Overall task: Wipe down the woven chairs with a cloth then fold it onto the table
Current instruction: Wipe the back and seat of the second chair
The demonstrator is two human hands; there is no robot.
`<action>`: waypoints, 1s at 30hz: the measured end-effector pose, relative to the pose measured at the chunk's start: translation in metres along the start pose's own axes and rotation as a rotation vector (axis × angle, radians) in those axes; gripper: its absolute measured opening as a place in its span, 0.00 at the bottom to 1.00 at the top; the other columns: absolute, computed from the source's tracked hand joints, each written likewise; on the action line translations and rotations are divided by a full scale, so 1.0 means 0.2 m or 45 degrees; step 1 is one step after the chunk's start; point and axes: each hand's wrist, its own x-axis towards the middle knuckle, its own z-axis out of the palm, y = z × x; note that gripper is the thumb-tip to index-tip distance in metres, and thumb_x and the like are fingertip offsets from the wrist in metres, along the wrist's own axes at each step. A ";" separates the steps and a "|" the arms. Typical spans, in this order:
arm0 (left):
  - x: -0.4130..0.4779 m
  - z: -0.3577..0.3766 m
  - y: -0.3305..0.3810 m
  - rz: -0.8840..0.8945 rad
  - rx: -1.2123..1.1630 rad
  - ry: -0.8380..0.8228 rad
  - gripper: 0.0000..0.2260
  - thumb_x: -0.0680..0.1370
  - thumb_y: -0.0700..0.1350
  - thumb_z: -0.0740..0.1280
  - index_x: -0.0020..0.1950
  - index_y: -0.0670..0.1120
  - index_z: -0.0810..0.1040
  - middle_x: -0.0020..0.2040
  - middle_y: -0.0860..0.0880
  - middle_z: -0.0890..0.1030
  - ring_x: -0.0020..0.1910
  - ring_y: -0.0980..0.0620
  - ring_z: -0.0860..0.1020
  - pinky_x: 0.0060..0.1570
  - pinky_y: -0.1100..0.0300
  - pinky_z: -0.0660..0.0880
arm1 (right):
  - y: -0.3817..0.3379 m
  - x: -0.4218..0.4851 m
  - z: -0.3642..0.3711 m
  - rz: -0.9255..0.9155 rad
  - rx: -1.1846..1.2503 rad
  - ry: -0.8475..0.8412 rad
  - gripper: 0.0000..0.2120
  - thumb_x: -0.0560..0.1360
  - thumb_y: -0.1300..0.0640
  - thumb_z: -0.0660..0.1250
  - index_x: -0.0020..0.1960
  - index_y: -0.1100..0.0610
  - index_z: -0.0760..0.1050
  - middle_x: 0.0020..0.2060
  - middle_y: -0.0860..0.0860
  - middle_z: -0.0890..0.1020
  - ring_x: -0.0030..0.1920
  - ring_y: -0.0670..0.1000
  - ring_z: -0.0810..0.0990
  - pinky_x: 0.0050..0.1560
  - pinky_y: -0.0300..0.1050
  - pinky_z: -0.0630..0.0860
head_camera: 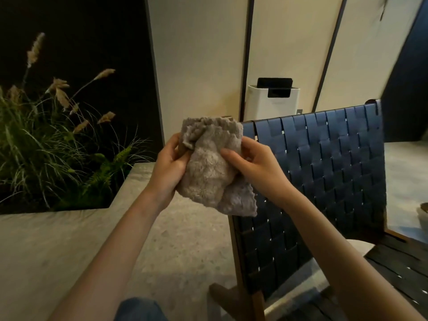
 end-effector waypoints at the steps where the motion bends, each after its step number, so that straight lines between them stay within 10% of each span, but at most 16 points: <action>1: 0.00 0.00 -0.01 -0.004 0.034 0.018 0.14 0.79 0.39 0.62 0.52 0.59 0.77 0.48 0.57 0.83 0.51 0.56 0.81 0.44 0.62 0.78 | 0.01 -0.01 -0.01 0.000 -0.138 0.044 0.10 0.75 0.54 0.68 0.52 0.59 0.77 0.44 0.54 0.82 0.46 0.53 0.81 0.44 0.51 0.80; 8: 0.17 0.03 -0.03 0.023 0.232 0.266 0.08 0.79 0.46 0.65 0.56 0.54 0.72 0.50 0.55 0.77 0.52 0.57 0.77 0.44 0.67 0.76 | -0.01 0.11 -0.09 -0.179 -0.801 0.470 0.15 0.71 0.42 0.70 0.52 0.52 0.80 0.41 0.50 0.80 0.43 0.52 0.77 0.47 0.54 0.77; 17: 0.28 0.24 -0.10 0.424 0.778 0.741 0.17 0.72 0.35 0.69 0.60 0.44 0.74 0.60 0.39 0.67 0.56 0.50 0.63 0.49 0.72 0.60 | 0.08 0.33 0.03 -0.545 -0.842 0.802 0.09 0.75 0.59 0.69 0.54 0.60 0.74 0.51 0.58 0.75 0.49 0.55 0.75 0.37 0.47 0.76; 24: 0.24 0.31 -0.12 0.389 0.402 0.249 0.15 0.83 0.44 0.54 0.68 0.43 0.70 0.65 0.45 0.72 0.62 0.58 0.70 0.61 0.74 0.66 | 0.18 0.31 0.02 -0.558 -0.736 0.737 0.10 0.76 0.63 0.68 0.56 0.62 0.80 0.49 0.58 0.78 0.46 0.46 0.75 0.44 0.41 0.79; 30: 0.22 0.34 -0.16 0.279 0.105 0.030 0.20 0.83 0.42 0.53 0.75 0.44 0.58 0.74 0.46 0.65 0.71 0.52 0.66 0.70 0.51 0.64 | 0.25 0.24 0.05 -0.440 -0.586 0.478 0.21 0.79 0.48 0.57 0.71 0.51 0.68 0.61 0.53 0.70 0.61 0.48 0.67 0.61 0.35 0.66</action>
